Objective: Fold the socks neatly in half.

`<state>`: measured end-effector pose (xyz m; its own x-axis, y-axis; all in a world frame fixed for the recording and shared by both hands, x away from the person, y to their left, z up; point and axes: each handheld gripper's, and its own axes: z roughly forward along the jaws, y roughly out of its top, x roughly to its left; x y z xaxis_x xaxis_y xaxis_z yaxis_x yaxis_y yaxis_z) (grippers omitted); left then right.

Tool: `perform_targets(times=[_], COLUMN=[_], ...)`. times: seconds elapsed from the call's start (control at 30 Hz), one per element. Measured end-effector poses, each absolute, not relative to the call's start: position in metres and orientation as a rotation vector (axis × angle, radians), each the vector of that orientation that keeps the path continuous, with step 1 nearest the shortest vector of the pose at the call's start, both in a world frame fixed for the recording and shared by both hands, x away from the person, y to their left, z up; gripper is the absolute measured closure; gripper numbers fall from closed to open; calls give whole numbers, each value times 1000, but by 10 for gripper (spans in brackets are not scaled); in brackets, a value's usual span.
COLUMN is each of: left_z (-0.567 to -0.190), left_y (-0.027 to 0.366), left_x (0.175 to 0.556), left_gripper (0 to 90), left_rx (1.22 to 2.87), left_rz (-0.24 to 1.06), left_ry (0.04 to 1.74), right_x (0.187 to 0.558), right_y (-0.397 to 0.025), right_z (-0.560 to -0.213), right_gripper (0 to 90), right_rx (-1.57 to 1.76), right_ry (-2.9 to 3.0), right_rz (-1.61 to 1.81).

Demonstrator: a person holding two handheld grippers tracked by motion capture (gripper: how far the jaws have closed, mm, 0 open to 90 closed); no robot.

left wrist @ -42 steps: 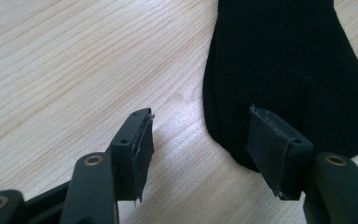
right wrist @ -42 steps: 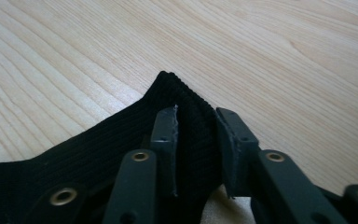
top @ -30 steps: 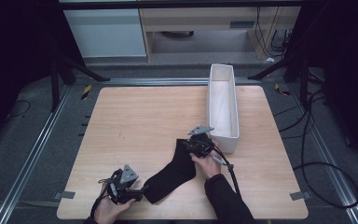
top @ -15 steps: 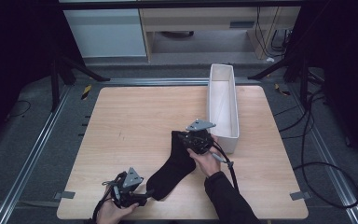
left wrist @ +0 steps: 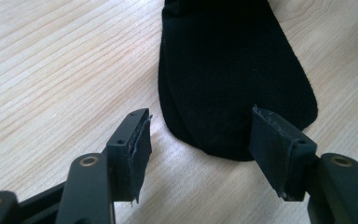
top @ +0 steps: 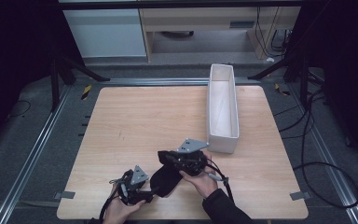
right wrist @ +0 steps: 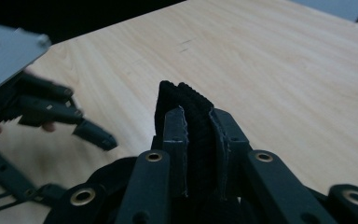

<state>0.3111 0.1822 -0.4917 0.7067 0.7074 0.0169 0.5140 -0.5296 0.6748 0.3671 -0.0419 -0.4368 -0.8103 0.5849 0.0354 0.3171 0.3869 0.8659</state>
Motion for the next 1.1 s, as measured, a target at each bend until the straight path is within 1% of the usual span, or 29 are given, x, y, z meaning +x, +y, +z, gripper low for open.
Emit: perform_targets(times=[0.23,0.57,0.67,0.7,0.8,1.0,1.1], left_z=[-489,-494,-494,-494,-494,-495,-495], left_y=[191,189,189,189,190,191,191], left_x=[305,309,309,309,309,310,310], left_gripper=[386,388,388,387,387,386,386], left_rx=[2240,2265,2266,2267,2268,2272,2274], left_rz=[357,357,354,355,357,352,353], left_ry=[909,910,912,913,913,919,917], right_x=[357,356,352,348,344,338,334], right_y=[-38,-27,-19,-16,-15,-16,-15], right_z=[-456,-453,-460,-468,-477,-486,-490], right_gripper=[774,773,770,769,768,762,743], right_rx=[799,776,750,740,739,734,733], right_ry=[2383,2311,2358,2396,2430,2456,2477], right_rz=[1374,1410,1395,1372,1342,1340,1356])
